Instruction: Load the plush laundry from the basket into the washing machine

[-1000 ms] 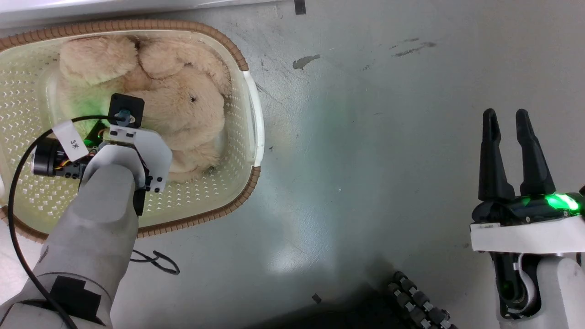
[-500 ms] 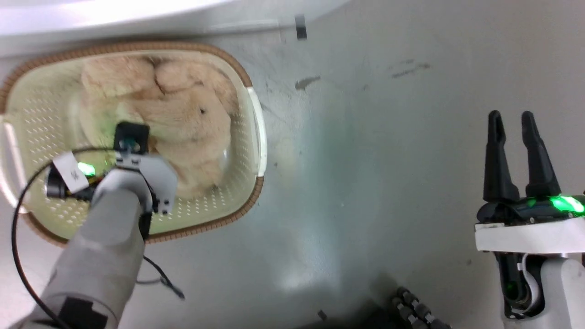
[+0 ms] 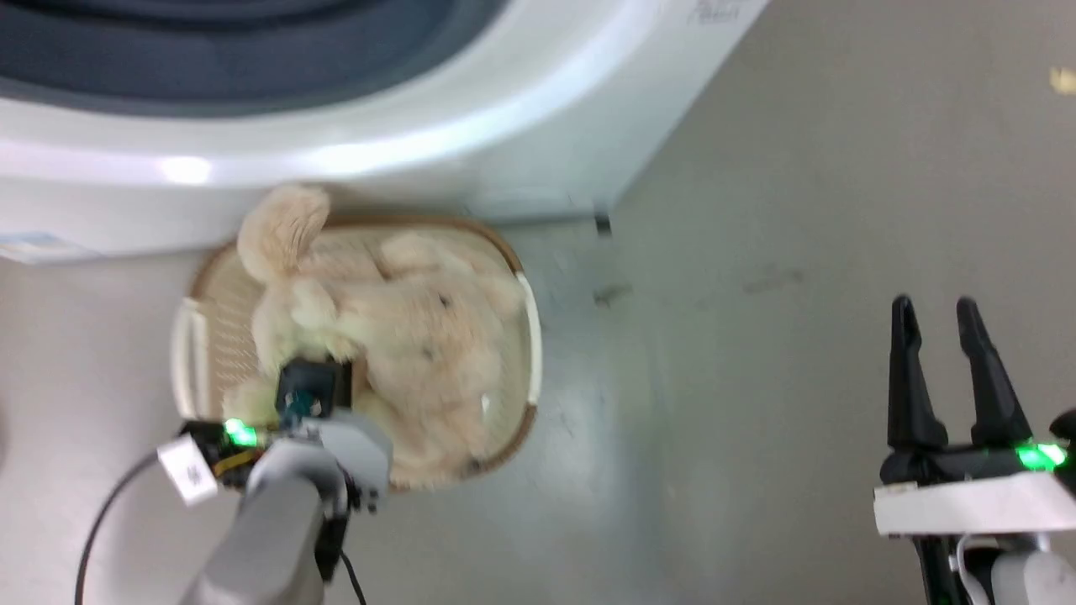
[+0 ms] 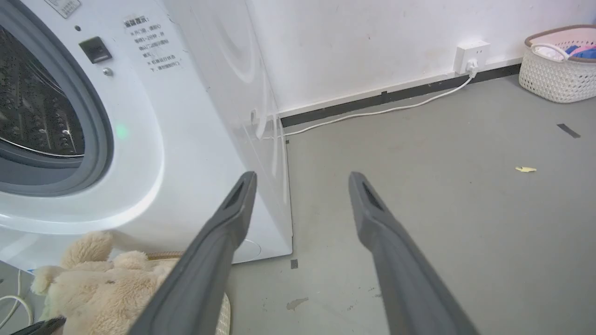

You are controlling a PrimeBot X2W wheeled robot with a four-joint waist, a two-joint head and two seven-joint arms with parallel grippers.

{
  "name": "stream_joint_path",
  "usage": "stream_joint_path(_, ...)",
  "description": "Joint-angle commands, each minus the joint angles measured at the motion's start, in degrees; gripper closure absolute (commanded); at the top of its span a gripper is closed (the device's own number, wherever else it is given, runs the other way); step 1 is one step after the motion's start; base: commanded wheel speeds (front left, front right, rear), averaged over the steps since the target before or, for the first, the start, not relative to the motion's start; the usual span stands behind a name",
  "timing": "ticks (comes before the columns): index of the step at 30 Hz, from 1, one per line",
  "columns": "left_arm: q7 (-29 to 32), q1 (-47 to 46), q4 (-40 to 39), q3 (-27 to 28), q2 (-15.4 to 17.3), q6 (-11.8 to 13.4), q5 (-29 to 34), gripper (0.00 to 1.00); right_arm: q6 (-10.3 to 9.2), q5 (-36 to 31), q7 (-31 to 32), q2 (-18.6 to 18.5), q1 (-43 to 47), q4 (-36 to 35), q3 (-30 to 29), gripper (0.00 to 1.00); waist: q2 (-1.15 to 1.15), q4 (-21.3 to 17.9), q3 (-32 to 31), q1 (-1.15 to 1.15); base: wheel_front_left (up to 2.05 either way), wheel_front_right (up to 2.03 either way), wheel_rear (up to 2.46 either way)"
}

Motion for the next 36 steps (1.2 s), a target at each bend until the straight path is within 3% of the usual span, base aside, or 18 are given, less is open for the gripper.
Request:
stream_joint_path(1,-0.4,2.9,-3.0,0.6,-0.1,0.4,0.6,1.00,0.05,-0.9,-0.2,0.1,1.4,0.0,-0.4,0.00,0.00,4.1,-8.5,0.01,0.00,0.00,0.00)
stream_joint_path(10,-0.4,17.2,-18.7,5.0,-1.7,-0.5,1.2,1.00,0.05,-2.5,-0.2,0.1,7.1,0.0,-1.0,0.00,0.00,8.5,-19.9,0.01,0.00,0.00,0.00)
stream_joint_path(20,-0.4,26.1,-35.9,9.7,-3.1,-3.5,6.0,1.00,0.05,-2.2,-0.2,0.1,11.2,-0.3,-1.1,0.00,0.00,10.8,-24.4,0.01,0.00,0.00,0.00)
stream_joint_path(28,-0.4,23.7,-43.2,12.5,-3.4,-5.6,8.5,1.00,0.05,-2.1,-0.2,0.1,10.7,-1.4,-0.8,0.00,0.00,9.9,-21.9,0.01,0.00,0.00,0.00)
stream_joint_path(36,-0.2,11.3,-40.8,14.3,-2.4,-6.7,8.9,1.00,0.05,-2.4,-0.2,0.1,7.8,-2.3,0.1,0.00,0.00,7.2,-14.2,0.01,0.00,0.00,0.00)
